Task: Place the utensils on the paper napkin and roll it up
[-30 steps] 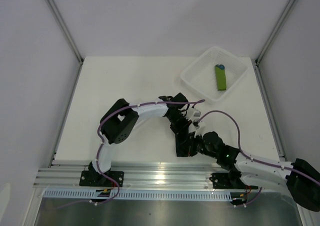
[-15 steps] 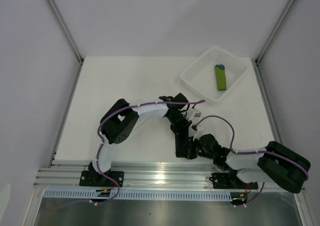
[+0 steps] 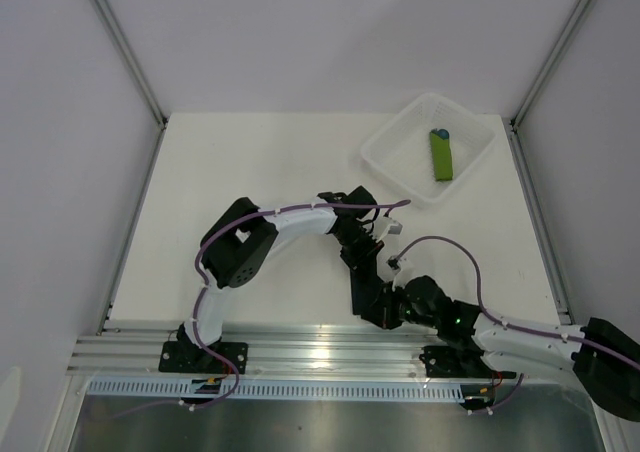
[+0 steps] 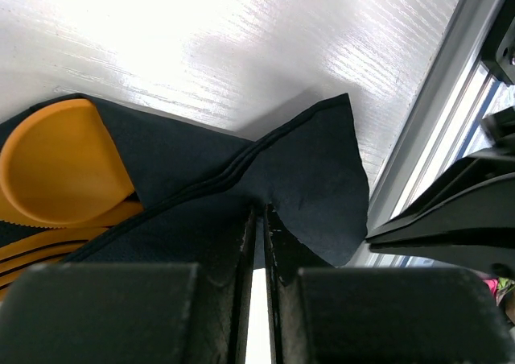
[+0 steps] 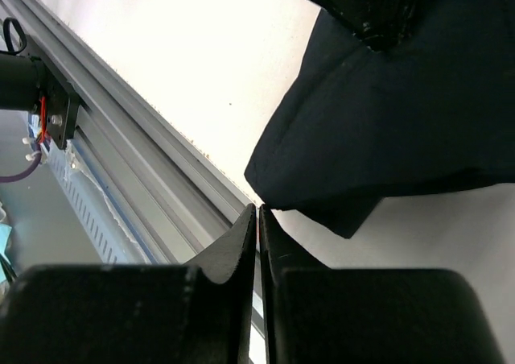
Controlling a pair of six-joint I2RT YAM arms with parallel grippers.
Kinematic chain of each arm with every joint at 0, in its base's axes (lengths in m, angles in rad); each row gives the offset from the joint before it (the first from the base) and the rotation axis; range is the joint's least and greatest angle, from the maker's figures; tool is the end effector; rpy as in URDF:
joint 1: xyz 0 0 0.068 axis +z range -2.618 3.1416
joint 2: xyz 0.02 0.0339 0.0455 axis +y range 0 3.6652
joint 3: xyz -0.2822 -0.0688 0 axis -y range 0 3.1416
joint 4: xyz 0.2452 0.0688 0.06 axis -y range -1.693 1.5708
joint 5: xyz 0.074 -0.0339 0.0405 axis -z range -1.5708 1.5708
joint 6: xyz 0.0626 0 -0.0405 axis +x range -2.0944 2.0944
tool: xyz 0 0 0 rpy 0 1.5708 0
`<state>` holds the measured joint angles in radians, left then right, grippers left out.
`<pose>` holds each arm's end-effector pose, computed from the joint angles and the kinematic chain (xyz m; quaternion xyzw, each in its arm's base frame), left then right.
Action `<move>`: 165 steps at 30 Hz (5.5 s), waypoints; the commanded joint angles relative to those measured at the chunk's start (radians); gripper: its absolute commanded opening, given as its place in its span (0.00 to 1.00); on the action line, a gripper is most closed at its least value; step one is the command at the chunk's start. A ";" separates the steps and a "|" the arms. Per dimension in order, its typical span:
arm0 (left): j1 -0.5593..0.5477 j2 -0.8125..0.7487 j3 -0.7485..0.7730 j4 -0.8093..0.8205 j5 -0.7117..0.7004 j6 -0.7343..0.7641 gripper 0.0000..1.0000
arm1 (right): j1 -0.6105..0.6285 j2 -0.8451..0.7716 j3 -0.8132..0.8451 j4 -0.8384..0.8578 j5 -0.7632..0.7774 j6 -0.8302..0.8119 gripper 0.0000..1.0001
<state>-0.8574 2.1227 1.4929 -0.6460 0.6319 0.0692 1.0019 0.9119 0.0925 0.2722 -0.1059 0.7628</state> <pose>0.2584 -0.3551 0.1387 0.4610 0.8207 -0.3374 0.0110 0.0886 0.1508 0.1275 -0.1296 0.8613 0.4070 0.2751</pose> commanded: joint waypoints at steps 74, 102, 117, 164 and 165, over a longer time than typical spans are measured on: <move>0.004 0.026 0.046 -0.026 -0.072 0.047 0.13 | -0.298 0.120 0.374 -0.400 0.057 -0.050 0.20; 0.004 0.046 0.020 -0.011 -0.055 0.040 0.13 | -0.283 0.344 0.237 -0.202 0.121 0.015 0.33; 0.008 0.049 -0.011 0.016 -0.054 0.032 0.14 | -0.351 0.369 0.029 0.097 -0.017 0.092 0.14; 0.150 -0.365 -0.040 -0.227 -0.021 0.178 0.51 | -0.378 -0.057 0.150 -0.053 -0.008 -0.114 0.00; 0.155 -0.386 -0.040 -0.231 -0.021 0.178 0.51 | -0.378 -0.059 0.160 -0.054 -0.011 -0.118 0.00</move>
<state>-0.7258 1.8351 1.4288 -0.8379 0.5797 0.2119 0.6281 0.8547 0.1867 0.1886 -0.0998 0.6773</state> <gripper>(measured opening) 0.512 0.010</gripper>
